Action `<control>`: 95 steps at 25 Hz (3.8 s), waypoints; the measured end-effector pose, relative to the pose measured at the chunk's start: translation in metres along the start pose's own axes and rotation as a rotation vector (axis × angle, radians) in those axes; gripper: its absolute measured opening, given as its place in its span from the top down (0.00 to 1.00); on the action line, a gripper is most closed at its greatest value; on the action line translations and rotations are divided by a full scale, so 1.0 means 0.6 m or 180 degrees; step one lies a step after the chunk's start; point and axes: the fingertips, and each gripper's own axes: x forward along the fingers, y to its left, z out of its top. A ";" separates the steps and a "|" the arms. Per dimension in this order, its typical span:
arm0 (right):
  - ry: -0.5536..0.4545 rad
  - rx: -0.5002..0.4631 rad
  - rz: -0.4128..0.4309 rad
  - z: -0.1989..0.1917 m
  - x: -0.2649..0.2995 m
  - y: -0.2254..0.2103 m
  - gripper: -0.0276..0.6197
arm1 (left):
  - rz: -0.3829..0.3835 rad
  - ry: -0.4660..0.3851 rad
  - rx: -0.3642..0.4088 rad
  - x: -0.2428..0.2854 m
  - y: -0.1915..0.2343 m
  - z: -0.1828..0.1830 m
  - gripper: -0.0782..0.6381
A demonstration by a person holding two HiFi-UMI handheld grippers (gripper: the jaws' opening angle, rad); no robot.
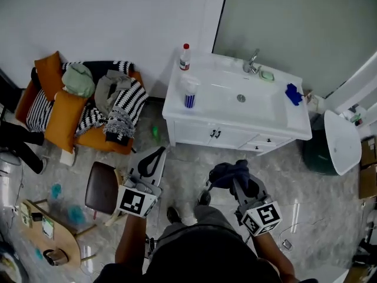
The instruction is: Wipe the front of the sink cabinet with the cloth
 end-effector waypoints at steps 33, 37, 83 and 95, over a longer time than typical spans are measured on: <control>0.1471 0.1506 -0.0862 -0.652 0.832 -0.208 0.89 | 0.0866 0.1101 -0.0931 -0.048 0.128 -0.602 0.89; 0.1326 0.1326 -0.0889 -0.671 0.849 -0.189 0.89 | 0.0864 0.1068 -0.1003 -0.049 0.137 -0.631 0.88; 0.1694 0.0606 -0.1192 -1.097 0.858 -0.415 0.88 | 0.1363 0.0977 -0.1503 -0.084 0.080 -0.961 0.89; 0.1657 0.1026 -0.0694 -1.001 0.919 -0.283 0.88 | 0.1189 0.1077 -0.1483 -0.062 0.067 -0.924 0.89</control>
